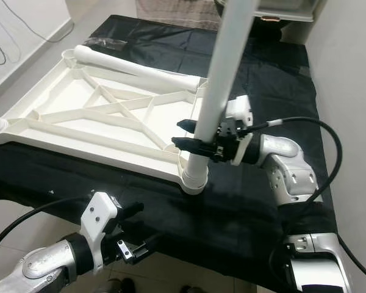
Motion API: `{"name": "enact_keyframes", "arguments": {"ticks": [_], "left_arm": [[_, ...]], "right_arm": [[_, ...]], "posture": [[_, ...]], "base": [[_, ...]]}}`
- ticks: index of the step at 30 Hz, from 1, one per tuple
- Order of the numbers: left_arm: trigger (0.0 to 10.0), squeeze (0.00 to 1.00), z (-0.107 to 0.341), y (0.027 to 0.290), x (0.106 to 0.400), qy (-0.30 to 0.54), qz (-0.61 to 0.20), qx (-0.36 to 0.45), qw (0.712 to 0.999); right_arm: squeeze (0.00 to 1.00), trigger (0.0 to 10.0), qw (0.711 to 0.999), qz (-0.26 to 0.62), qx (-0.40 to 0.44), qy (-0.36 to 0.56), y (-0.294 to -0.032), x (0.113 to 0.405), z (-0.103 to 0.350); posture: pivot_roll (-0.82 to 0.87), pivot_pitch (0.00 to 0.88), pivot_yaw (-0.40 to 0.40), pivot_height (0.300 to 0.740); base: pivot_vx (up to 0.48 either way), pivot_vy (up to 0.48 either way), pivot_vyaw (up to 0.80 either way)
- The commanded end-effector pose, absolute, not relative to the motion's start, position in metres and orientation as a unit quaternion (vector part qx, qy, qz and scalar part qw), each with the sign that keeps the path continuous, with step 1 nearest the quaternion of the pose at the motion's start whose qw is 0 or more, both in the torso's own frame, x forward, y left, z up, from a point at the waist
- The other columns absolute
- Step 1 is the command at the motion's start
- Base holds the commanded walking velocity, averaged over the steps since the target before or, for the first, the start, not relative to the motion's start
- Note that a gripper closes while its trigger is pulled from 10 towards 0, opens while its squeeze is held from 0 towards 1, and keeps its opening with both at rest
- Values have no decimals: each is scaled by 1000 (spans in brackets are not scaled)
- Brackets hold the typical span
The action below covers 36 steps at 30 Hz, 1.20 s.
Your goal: Building children table
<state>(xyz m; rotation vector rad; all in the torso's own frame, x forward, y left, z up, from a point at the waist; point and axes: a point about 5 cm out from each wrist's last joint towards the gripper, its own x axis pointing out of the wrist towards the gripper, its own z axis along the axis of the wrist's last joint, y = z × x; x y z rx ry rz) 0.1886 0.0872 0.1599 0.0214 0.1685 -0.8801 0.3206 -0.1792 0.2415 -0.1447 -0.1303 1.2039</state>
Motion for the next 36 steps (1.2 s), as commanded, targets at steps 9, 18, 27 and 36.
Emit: {"name": "enact_keyframes", "arguments": {"ticks": [9, 18, 27, 36], "left_arm": [[10000, 0, 157, 84, 188, 91, -428, 9, 899], [10000, 0, 157, 84, 189, 91, -427, 8, 900], [10000, 0, 157, 83, 191, 90, -428, 7, 899], [10000, 0, 157, 81, 195, 83, -426, 9, 901]], "right_arm": [[0, 10000, 877, 474, -77, 28, -185, 335, 193], [0, 10000, 898, 436, -62, 21, -191, 330, 188], [0, 10000, 954, 295, -18, 40, -203, 335, 177], [0, 10000, 994, 103, 13, 36, -222, 351, 175]], "posture": [[156, 212, -56, 740], [153, 214, -55, 740], [145, 216, -50, 740], [141, 204, -52, 740]], "base": [[0, 0, 0], [0, 0, 0], [0, 0, 0], [0, 0, 0]]}}
